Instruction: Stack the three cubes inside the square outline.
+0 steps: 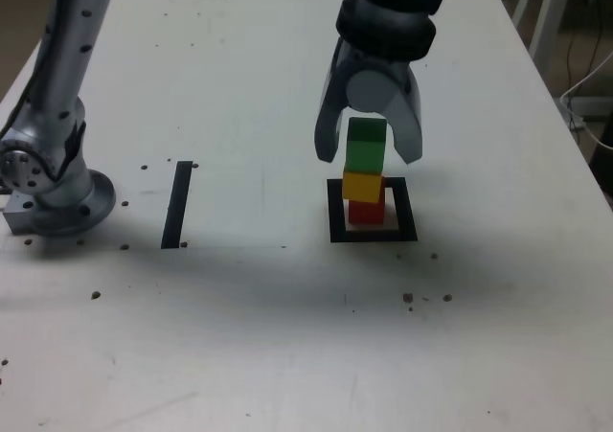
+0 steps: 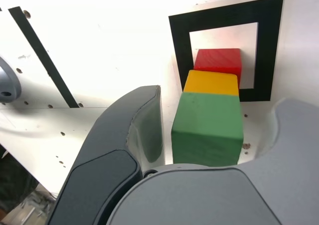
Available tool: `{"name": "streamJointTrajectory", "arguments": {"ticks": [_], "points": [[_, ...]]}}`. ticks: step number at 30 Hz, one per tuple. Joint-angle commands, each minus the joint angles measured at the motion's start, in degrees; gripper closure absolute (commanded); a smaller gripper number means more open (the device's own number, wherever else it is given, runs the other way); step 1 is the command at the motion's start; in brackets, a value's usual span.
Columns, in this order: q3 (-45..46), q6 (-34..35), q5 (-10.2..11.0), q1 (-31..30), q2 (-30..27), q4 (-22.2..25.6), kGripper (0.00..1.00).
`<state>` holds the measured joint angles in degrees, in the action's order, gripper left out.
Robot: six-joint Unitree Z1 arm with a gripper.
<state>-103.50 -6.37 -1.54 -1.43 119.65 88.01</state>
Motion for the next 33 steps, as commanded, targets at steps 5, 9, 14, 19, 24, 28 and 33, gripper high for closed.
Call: {"name": "streamJointTrajectory", "arguments": {"ticks": [5, 9, 14, 19, 24, 28, 33], "points": [[1.60, 0.65, 1.80, -0.07, -5.62, 0.50, 0.01], [4.06, 0.82, 2.06, 0.09, -8.93, 0.44, 0.01], [9.40, 0.83, 2.14, 1.01, -12.68, 0.13, 0.01], [16.22, 0.83, 2.39, 2.24, -16.78, -1.48, 0.01], [23.41, 0.71, 2.38, 3.19, -20.33, -4.23, 0.01], [30.79, 0.66, 2.23, 3.78, -23.11, -7.78, 0.01], [39.74, 0.66, 1.88, 4.41, -25.67, -13.08, 0.01]]}}
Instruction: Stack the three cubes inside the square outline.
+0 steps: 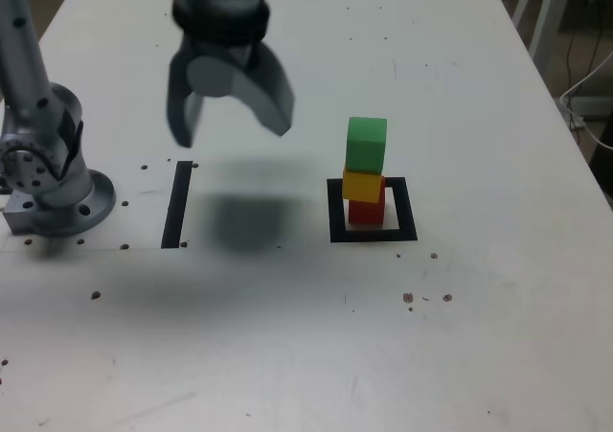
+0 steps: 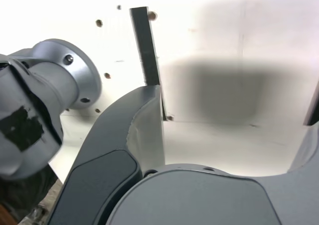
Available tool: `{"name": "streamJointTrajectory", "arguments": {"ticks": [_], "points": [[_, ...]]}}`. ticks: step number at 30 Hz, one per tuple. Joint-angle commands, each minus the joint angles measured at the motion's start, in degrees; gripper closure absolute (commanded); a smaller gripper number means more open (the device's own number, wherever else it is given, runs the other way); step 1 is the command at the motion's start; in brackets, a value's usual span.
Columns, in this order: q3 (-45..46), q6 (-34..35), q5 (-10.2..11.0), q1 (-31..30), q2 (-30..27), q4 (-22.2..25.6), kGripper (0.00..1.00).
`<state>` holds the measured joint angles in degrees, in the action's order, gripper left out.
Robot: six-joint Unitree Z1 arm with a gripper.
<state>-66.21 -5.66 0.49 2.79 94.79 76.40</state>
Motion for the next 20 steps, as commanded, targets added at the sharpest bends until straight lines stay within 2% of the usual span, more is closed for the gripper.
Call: {"name": "streamJointTrajectory", "arguments": {"ticks": [1, 10, 20], "points": [[4.01, -0.05, -0.22, 0.28, -1.15, -2.53, 0.01], [15.10, -0.05, -0.23, 1.59, -2.34, -10.82, 0.01], [22.03, 0.10, -0.03, 1.97, -2.52, -17.04, 0.01]]}}
